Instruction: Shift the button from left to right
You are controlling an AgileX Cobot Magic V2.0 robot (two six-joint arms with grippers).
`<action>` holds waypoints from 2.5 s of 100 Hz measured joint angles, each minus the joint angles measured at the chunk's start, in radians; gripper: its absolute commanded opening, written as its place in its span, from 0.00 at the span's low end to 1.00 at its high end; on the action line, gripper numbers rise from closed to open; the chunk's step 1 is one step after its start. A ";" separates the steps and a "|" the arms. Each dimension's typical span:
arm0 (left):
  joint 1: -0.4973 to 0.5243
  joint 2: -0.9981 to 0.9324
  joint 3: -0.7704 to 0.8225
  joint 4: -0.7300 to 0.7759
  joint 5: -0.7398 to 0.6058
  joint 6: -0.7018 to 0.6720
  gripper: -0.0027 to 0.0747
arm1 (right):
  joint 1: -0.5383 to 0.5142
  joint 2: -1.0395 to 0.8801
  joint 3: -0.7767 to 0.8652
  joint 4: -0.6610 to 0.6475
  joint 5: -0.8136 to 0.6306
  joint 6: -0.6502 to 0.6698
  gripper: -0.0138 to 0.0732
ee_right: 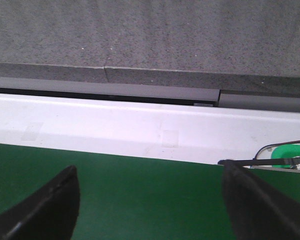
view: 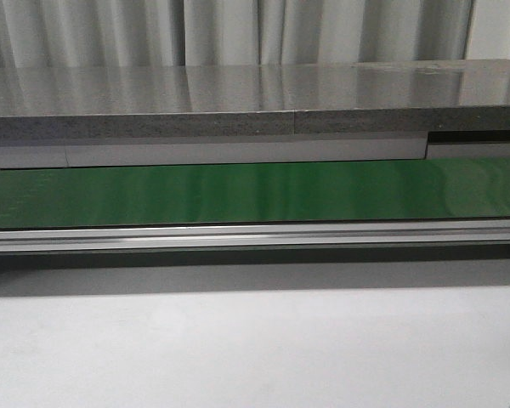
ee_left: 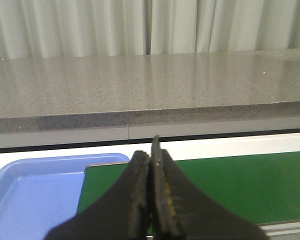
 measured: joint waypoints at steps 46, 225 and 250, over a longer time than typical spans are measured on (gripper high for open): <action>0.000 0.000 0.000 0.000 0.000 0.000 0.01 | 0.003 -0.535 0.379 0.004 -0.037 0.002 0.74; 0.000 0.000 0.000 0.000 0.000 0.000 0.01 | -0.019 -1.047 0.746 -0.129 -0.059 0.089 0.08; 0.000 0.000 0.001 0.000 0.000 0.000 0.01 | -0.019 -1.061 0.854 -0.131 -0.146 0.091 0.08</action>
